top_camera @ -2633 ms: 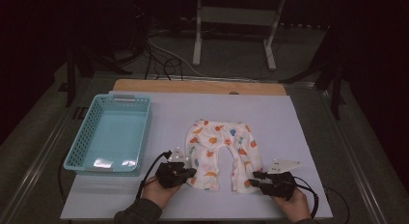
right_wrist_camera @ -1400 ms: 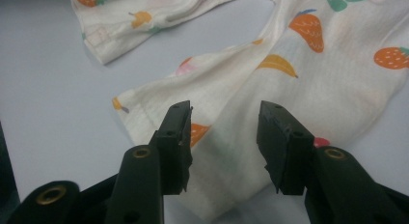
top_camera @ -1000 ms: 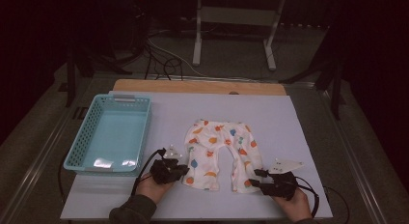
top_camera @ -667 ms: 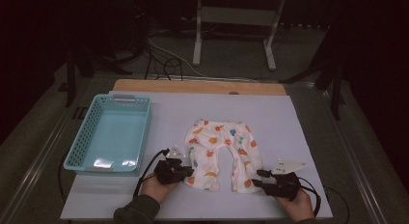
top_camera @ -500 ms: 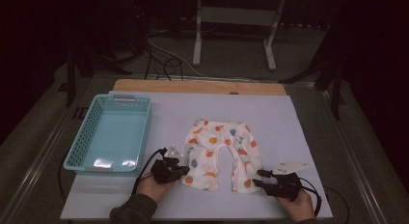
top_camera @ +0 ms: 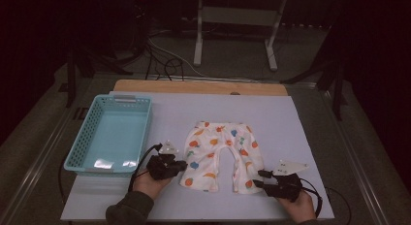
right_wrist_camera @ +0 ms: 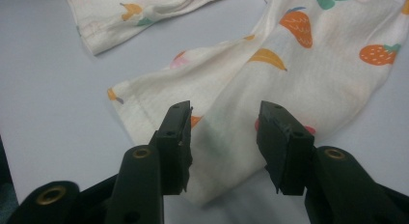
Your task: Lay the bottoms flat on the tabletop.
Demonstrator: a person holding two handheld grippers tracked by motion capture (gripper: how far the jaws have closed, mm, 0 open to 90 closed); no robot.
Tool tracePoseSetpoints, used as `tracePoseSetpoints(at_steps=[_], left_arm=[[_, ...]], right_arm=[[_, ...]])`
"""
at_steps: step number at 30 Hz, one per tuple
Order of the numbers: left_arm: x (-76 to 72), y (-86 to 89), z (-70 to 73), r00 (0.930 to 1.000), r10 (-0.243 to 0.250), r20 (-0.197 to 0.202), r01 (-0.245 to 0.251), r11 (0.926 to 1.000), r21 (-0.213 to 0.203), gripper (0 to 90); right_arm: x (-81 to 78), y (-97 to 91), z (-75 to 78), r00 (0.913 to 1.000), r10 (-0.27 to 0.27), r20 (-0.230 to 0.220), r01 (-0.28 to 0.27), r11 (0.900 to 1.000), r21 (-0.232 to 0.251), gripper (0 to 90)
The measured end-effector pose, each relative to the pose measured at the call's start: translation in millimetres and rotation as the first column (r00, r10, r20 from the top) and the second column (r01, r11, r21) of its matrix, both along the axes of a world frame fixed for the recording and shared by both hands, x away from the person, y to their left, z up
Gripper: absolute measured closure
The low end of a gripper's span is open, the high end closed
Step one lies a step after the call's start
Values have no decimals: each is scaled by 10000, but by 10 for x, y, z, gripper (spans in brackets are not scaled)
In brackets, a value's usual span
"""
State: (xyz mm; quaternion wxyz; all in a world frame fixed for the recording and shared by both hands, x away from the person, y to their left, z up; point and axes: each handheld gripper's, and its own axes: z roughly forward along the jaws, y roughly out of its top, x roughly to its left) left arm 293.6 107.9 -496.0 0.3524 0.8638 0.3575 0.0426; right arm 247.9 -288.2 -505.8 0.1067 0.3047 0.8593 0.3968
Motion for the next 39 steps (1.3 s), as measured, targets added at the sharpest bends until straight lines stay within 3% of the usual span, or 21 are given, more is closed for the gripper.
tracePoseSetpoints(at_steps=[2,5,9,11,13,15,19,24,27,34,39], left_arm=[[6,-9,-23,10000,-5,-87,5,10000,-30,842],[-10,-116,-125,9985,-407,-372,412,9991,125,796],[-64,-197,-164,9988,-468,-174,472,9987,211,707],[-89,-219,-161,9987,-512,50,510,9977,455,693],[-126,-242,-164,9976,-518,453,480,9956,807,756],[-138,-251,-169,9973,-633,380,605,9957,702,881],[-177,-244,-126,9968,-459,661,385,9933,1088,900],[-189,-28,-2,9957,201,901,-291,9946,998,900],[-148,24,26,9960,292,844,-340,9978,570,900],[-1,-158,-87,9990,208,407,-211,9998,55,759],[53,-273,-147,9991,214,359,-219,9997,140,694]], right_arm=[[0,4,-1,10000,-14,23,14,10000,-2,556],[-2,3,-5,10000,56,44,-55,10000,-81,556],[-1,3,-4,10000,62,46,-62,10000,-58,556],[-3,4,-3,10000,51,76,-51,9999,-113,556],[-2,6,-3,9999,60,90,-59,9999,-100,556],[0,10,-2,9999,78,113,-76,9999,-111,556],[1,18,-1,9999,104,134,-102,9999,-109,556],[-1,25,-3,9999,81,64,-80,9999,-76,556],[0,31,-1,9999,101,90,-100,9999,-76,555],[8,34,1,9999,125,115,-123,9999,-111,555],[15,48,-16,9998,197,83,-196,9997,-141,554]])
